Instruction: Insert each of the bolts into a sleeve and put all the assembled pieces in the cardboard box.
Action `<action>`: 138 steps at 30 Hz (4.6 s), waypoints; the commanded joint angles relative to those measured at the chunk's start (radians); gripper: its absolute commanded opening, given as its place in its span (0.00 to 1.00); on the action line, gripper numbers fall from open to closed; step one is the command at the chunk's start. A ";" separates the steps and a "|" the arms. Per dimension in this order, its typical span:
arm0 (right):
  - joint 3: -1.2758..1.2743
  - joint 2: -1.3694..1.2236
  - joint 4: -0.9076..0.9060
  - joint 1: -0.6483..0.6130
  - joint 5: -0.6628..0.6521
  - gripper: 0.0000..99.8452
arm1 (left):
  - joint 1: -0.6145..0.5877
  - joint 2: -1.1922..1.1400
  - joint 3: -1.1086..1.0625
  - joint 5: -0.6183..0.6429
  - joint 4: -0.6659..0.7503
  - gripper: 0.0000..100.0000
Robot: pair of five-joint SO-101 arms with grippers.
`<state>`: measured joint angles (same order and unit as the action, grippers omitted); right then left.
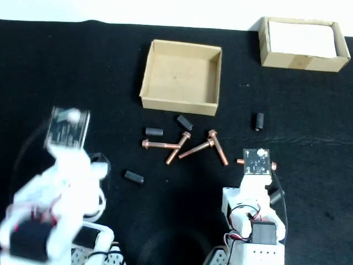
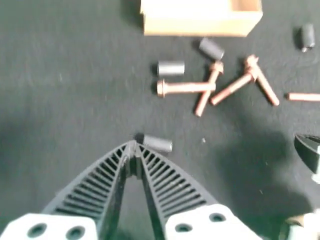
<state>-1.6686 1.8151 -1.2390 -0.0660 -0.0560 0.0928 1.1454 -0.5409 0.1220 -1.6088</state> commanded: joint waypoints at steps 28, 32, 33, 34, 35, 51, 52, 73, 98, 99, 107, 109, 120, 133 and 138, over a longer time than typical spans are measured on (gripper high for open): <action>-0.131 0.010 -0.002 -0.084 0.000 0.01 | 0.082 -0.461 0.070 0.393 -0.026 0.01; -0.108 0.010 0.004 -0.050 -0.009 0.01 | 0.082 -0.461 0.068 0.393 -0.026 0.01; -0.090 0.010 0.013 -0.033 -0.031 0.01 | 0.082 -0.461 0.068 0.391 -0.026 0.01; -0.064 0.010 0.047 -0.015 -0.061 0.01 | 0.082 -0.461 0.068 0.391 -0.026 0.01; -0.036 0.010 0.091 0.008 -0.091 0.02 | 0.082 -0.461 0.068 0.391 -0.026 0.01; 0.625 -0.254 0.018 0.194 -0.103 0.22 | 0.088 -0.460 0.068 0.396 -0.025 0.01; 0.690 -0.338 -0.030 0.194 -0.075 0.21 | 0.087 -0.460 0.068 0.396 -0.025 0.01; 0.621 -1.070 0.173 0.489 0.133 0.19 | 0.028 -0.466 -0.143 0.301 0.075 0.27; 0.518 -1.442 0.438 0.510 0.204 0.18 | 0.025 -0.466 -0.317 0.299 0.239 0.30; 0.549 -1.480 0.437 0.519 0.204 0.18 | 0.025 -0.466 -0.317 0.299 0.239 0.30; 0.702 -1.643 0.371 0.524 0.203 0.00 | 0.025 -0.466 -0.317 0.299 0.239 0.30; 0.708 -1.644 0.351 0.527 0.199 0.01 | 0.025 -0.466 -0.317 0.299 0.238 0.30; 1.090 -1.475 -0.088 0.602 0.195 0.01 | 0.033 -0.460 -0.249 0.302 0.146 0.30; 1.302 -1.050 -0.383 0.682 0.124 0.01 | 0.140 -0.659 0.082 0.367 0.017 0.30; 1.296 -0.938 -0.435 0.762 0.037 0.01 | 0.209 -0.967 0.332 0.379 -0.046 0.30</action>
<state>-0.4166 0.8147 -1.6579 0.6521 0.0207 0.2401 0.3276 -0.3721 0.5010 -1.6026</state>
